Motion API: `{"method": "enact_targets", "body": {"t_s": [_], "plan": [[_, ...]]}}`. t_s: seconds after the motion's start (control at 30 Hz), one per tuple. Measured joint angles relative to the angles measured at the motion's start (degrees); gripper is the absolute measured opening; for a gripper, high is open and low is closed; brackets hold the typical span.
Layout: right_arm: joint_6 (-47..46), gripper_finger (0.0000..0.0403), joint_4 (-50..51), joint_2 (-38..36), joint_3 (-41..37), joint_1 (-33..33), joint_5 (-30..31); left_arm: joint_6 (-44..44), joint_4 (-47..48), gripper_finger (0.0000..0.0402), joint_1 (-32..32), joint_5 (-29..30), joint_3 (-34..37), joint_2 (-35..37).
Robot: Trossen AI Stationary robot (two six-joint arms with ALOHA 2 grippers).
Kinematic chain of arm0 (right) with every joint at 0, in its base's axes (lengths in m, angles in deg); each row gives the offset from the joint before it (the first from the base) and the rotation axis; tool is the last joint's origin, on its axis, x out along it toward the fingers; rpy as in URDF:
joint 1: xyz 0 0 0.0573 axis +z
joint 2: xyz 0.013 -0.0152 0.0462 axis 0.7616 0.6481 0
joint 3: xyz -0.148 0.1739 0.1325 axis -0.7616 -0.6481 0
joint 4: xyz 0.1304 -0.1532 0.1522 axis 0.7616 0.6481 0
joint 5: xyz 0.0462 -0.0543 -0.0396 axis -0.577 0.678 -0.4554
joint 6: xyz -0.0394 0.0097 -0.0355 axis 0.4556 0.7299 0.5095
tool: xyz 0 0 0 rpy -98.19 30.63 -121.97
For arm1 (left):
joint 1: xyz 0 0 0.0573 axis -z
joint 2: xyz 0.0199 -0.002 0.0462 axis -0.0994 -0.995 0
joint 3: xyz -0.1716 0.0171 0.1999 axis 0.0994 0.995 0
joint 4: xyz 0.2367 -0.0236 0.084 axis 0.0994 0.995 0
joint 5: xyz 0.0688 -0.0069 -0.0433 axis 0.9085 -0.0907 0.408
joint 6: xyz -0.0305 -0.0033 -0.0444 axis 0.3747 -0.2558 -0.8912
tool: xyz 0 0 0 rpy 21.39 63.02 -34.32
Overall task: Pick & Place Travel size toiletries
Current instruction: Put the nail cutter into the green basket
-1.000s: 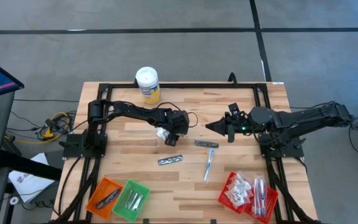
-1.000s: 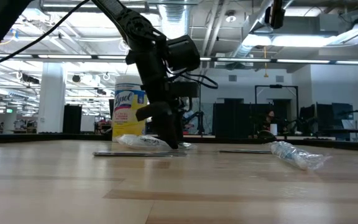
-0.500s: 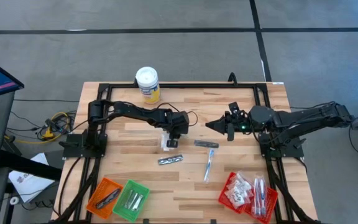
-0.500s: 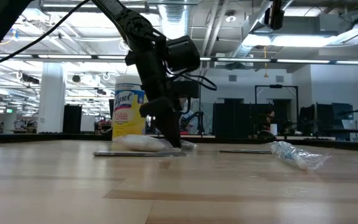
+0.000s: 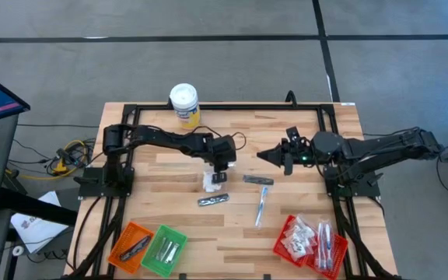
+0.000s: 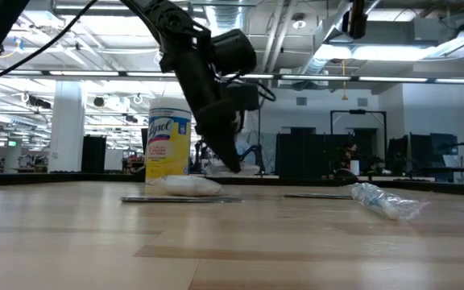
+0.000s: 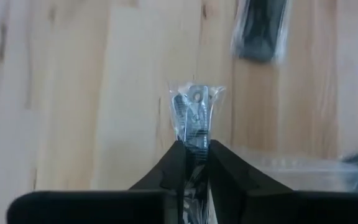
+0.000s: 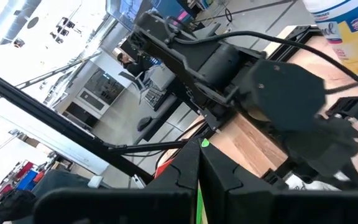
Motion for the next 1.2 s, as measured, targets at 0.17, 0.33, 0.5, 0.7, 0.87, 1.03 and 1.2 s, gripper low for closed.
{"method": "enact_targets", "body": {"t_s": [0.17,0.33,0.5,0.7,0.87,1.03,1.2], "plan": [[0.0,0.0,0.0,0.0,0.0,-1.1,0.1,-4.6,-1.8,0.0037,-0.1,-0.8,0.0,3.3],[0.0,0.0,-0.2,0.0,0.0,-1.7,0.1,-11.6,-3.6,0.0038,-0.6,-2.3,0.0,7.8],[0.0,0.0006,-0.7,0.0,0.0,-1.7,0.9,-17.5,-7.4,0.0037,-0.8,-3.5,-0.1,13.5],[-0.1,0.0065,-4.8,0.0,0.0,-2.0,2.7,-22.6,-13.1,0.0037,-0.8,-3.6,-0.1,20.2],[-0.2,0.0126,-8.1,0.0,0.0,-2.2,3.3,-25.2,-15.0,0.0037,-0.8,-2.8,0.0,25.3],[0.0,0.018,-11.1,0.1,0.0,-1.9,4.9,-27.6,-19.2,0.0037,-0.7,-1.8,-0.1,29.0],[0.1,0.0223,-12.8,0.5,0.0,-1.9,5.8,-30.6,-25.4,0.0037,-0.7,-1.1,0.0,30.7]]}}
